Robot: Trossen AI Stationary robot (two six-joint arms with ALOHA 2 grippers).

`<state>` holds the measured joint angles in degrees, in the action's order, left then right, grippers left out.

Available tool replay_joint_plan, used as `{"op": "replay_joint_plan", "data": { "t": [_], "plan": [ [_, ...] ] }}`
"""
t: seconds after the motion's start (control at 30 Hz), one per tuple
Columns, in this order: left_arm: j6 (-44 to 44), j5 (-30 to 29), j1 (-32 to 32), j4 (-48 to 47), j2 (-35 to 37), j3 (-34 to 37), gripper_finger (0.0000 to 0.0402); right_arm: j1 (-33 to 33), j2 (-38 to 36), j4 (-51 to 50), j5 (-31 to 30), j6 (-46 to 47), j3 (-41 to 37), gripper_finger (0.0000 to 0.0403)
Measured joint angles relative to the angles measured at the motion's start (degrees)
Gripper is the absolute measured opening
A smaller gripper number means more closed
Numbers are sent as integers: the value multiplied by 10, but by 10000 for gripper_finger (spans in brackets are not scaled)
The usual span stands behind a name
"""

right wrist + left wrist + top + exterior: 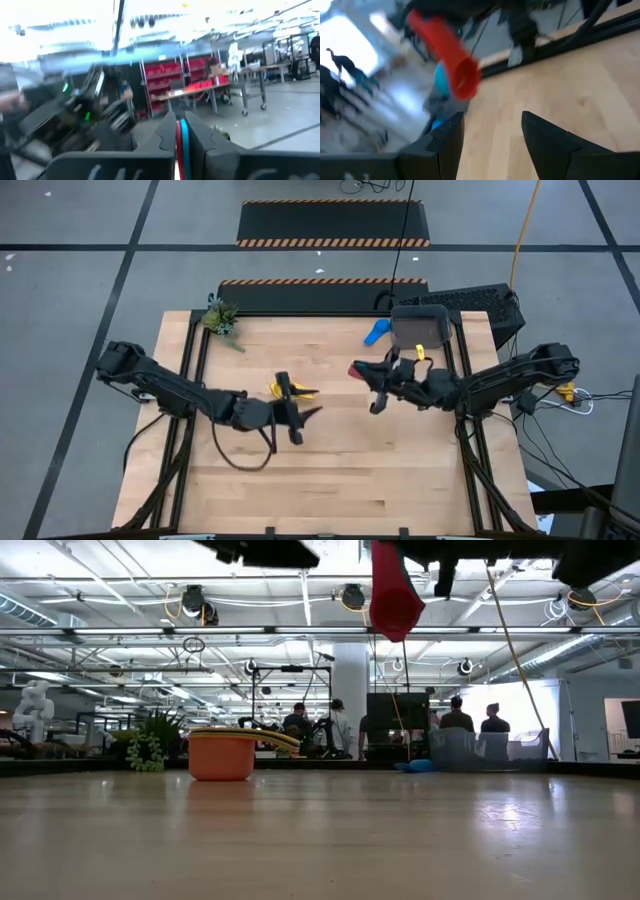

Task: Nest measuring cups in basket
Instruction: Stack the measuring cups on top of the other stacked measuring cups

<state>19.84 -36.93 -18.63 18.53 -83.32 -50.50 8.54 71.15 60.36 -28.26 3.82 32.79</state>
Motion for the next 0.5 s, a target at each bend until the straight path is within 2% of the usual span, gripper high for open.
{"op": "replay_joint_plan", "data": {
  "t": [0.2,0.37,0.5],
  "plan": [
    [116,-9,-19,146,-65,0,235,-4,22,119,-1,0,-10,1],
    [195,-21,-19,196,-104,0,273,-4,49,217,16,-17,4,1],
    [272,-21,-20,226,-128,0,305,-4,62,245,30,-14,14,1]
  ]
}}
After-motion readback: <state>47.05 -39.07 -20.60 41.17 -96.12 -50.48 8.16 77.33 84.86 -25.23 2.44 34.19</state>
